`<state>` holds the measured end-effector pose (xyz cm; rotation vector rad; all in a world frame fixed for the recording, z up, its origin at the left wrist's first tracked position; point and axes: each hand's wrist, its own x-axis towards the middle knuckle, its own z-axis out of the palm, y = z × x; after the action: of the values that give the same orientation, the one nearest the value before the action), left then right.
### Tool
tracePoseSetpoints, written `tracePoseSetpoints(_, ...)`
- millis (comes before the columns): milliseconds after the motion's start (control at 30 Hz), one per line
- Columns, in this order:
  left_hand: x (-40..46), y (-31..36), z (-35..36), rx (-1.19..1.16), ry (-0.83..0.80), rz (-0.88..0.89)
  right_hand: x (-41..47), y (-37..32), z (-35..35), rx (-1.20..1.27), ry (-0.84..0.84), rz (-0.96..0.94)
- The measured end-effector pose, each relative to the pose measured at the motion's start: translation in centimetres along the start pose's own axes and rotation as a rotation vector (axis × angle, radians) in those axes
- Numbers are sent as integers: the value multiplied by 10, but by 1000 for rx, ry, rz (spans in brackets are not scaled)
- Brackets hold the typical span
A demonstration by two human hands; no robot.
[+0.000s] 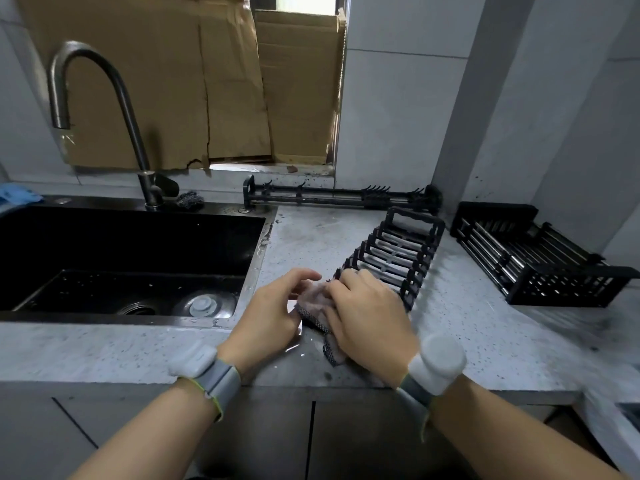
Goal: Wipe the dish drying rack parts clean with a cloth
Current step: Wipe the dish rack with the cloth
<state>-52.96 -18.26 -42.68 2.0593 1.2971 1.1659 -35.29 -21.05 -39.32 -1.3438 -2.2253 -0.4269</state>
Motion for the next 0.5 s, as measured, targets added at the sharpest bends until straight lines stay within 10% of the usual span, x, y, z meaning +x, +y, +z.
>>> tracePoseSetpoints(500, 3, 3, 2, 62, -10, 2, -32, 14, -9, 82, 83, 16)
